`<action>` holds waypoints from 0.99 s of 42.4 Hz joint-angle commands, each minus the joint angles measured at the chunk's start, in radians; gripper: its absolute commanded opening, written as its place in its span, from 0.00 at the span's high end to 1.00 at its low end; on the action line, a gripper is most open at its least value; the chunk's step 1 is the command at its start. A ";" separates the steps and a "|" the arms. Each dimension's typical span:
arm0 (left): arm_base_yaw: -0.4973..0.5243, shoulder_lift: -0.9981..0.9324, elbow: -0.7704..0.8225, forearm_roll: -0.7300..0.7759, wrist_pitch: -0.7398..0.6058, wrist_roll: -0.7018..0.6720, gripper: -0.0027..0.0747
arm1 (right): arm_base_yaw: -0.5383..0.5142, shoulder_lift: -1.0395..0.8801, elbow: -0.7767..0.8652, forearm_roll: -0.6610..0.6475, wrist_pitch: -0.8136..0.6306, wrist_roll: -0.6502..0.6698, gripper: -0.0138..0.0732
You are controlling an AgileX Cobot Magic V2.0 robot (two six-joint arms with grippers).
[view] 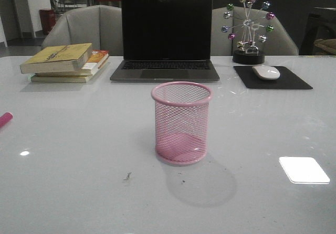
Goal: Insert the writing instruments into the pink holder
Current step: 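Lower the right gripper over the green marker and close on it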
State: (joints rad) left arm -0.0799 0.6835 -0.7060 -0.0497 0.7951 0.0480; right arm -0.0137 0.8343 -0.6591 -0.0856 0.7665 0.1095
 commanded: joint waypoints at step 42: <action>-0.357 0.005 -0.024 -0.030 -0.064 0.028 0.32 | -0.194 0.941 -0.598 0.173 0.056 -0.206 0.28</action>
State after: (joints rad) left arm -0.4306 0.6835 -0.7012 -0.0663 0.7892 0.0775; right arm -0.1890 1.7812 -1.1945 0.0266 0.8278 -0.0325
